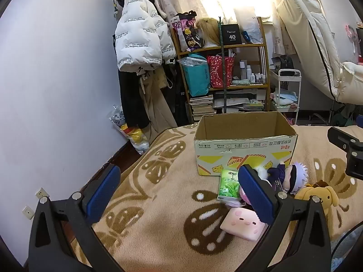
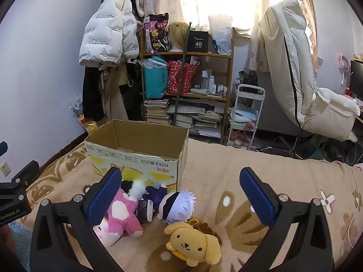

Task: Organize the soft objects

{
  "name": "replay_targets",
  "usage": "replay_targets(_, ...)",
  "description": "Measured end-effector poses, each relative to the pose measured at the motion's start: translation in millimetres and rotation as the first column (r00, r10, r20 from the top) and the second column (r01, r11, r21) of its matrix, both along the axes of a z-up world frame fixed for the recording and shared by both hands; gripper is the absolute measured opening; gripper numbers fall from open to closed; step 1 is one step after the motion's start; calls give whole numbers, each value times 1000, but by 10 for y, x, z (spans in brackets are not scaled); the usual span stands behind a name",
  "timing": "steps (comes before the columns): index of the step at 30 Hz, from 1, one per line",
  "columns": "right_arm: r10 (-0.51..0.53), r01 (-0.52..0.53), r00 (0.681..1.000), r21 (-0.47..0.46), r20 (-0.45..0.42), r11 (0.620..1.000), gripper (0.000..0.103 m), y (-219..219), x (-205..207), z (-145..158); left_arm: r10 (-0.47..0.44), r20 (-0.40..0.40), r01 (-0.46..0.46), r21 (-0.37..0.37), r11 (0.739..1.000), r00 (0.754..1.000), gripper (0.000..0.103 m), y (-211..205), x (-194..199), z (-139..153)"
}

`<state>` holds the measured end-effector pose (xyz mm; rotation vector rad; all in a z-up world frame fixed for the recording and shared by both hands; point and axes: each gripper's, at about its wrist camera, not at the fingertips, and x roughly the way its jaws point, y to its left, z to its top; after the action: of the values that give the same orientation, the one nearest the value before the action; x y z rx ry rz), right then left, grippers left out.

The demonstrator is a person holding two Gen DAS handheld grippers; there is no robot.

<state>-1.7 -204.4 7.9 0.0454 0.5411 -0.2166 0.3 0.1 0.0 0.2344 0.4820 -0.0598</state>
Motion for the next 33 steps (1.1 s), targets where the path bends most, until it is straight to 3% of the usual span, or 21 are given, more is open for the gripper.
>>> replay_targets(33,2,-2,1000,3,4,1000,103,-8,6,0,-4,10,4,0,1000,1000,102,0,-17,10)
